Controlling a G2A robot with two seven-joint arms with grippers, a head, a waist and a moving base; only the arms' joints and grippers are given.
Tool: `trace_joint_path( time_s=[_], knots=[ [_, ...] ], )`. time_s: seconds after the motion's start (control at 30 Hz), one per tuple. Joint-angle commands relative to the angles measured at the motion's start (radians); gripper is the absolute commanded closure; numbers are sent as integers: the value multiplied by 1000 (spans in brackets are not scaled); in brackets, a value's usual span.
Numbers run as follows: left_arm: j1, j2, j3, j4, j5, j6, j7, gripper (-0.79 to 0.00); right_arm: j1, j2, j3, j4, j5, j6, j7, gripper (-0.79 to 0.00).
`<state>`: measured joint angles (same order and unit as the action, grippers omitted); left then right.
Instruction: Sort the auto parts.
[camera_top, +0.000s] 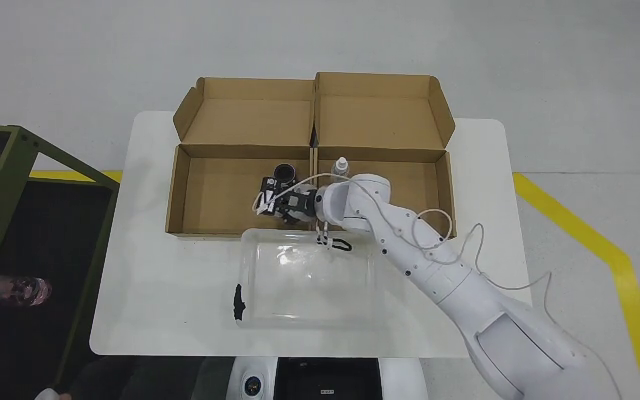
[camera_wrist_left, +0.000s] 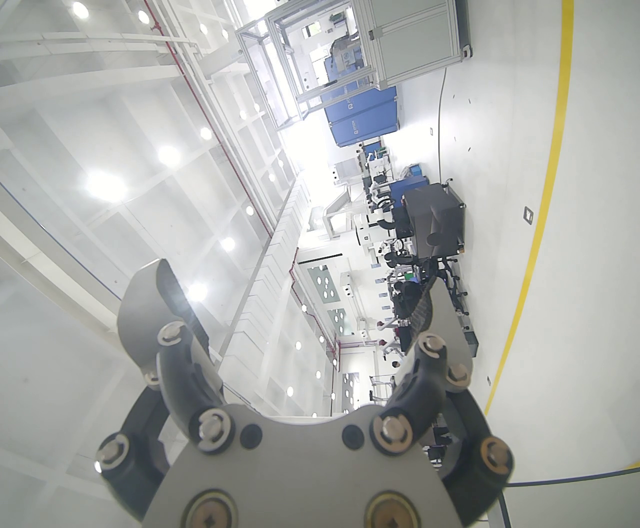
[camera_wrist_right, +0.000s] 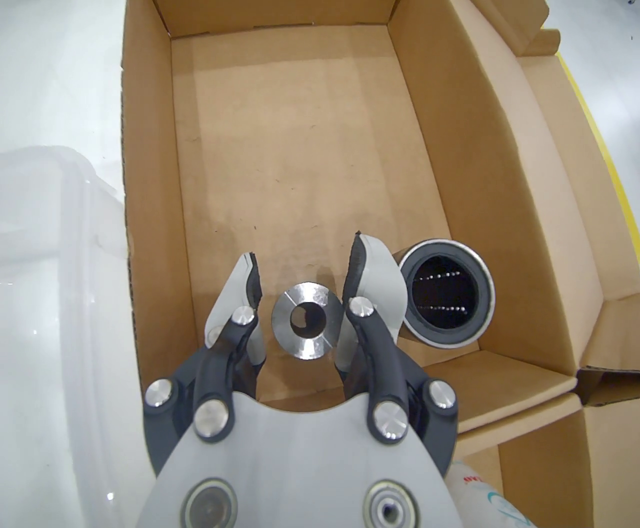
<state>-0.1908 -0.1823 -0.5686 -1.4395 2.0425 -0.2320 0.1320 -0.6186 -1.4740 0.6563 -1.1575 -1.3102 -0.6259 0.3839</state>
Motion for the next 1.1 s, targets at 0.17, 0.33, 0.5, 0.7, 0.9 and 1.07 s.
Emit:
trace_joint_path(
  time_s=[0.17, 0.33, 0.5, 0.7, 0.9, 1.07],
  knots=[
    [0, 0, 0, 0, 0, 0, 0, -785, -33, 15, 51, -109, 9, -4, -4, -342],
    [0, 0, 0, 0, 0, 0, 0, -785, -90, 37, 118, -231, 42, -37, -17, -366],
    [0, 0, 0, 0, 0, 0, 0, -785, -182, 71, 210, -388, 66, -85, -23, -369],
    [0, 0, 0, 0, 0, 0, 0, -785, -314, 113, 347, -553, 123, -167, -34, -369],
    [0, 0, 0, 0, 0, 0, 0, -785, -456, 152, 505, -704, 137, -213, -58, -372],
    [0, 0, 0, 0, 0, 0, 0, -785, -548, 175, 622, -735, 136, -211, -107, -379]
  ],
)
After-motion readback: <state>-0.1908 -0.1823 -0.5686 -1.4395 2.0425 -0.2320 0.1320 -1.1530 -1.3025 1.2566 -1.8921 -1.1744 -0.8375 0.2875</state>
